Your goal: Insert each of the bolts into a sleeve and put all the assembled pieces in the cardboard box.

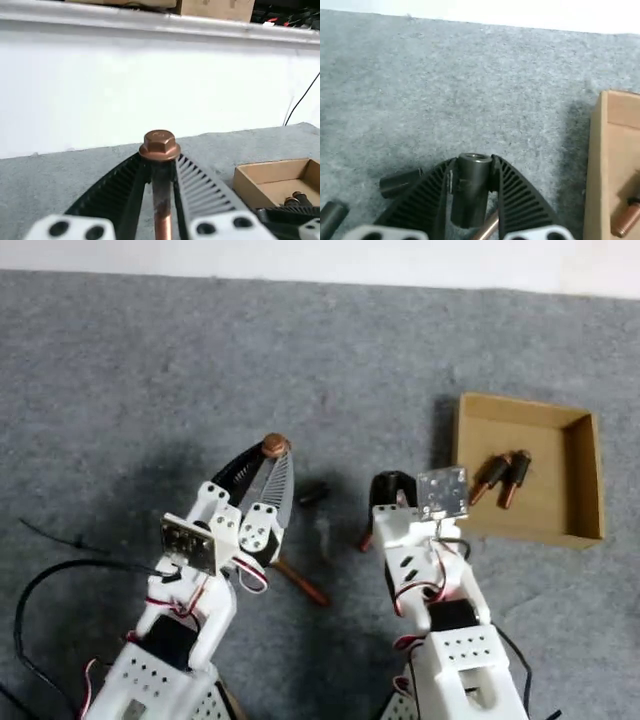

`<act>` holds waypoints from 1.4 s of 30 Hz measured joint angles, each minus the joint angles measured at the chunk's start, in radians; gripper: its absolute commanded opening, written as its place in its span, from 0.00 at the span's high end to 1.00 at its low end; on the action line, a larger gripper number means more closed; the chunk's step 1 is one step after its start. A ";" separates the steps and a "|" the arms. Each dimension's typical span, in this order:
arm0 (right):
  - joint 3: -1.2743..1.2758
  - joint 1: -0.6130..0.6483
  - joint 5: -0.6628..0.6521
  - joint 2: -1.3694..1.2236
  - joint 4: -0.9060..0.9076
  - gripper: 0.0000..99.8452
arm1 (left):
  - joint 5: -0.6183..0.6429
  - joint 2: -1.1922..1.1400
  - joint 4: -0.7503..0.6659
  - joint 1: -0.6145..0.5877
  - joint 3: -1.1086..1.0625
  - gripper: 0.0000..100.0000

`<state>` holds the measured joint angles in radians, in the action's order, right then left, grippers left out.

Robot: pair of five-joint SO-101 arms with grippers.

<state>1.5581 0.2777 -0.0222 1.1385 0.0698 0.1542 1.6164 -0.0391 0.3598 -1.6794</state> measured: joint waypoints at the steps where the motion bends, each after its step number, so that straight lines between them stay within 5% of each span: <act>1: 0.000 0.009 0.000 0.000 -0.017 0.99 | 0.005 0.025 0.025 0.000 0.000 1.00; 10: 0.020 0.040 -0.006 0.040 -0.064 1.00 | 0.008 0.115 0.138 0.002 0.002 1.00; 17: 0.117 0.055 -0.055 0.382 -0.063 1.00 | 0.008 0.115 0.138 0.002 0.002 1.00; 24: 0.117 0.198 -0.206 0.663 0.256 1.00 | 0.008 0.121 0.138 0.046 0.002 1.00; 36: 0.117 0.253 -0.308 0.664 0.288 1.00 | 0.012 0.126 0.138 0.057 0.002 1.00; 42: 0.117 0.324 -0.313 0.664 0.288 1.00 | 0.212 0.126 0.064 0.014 0.002 1.00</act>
<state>1.6747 0.6015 -0.3353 1.8029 0.3583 0.3659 1.7423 0.0253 0.3736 -1.6778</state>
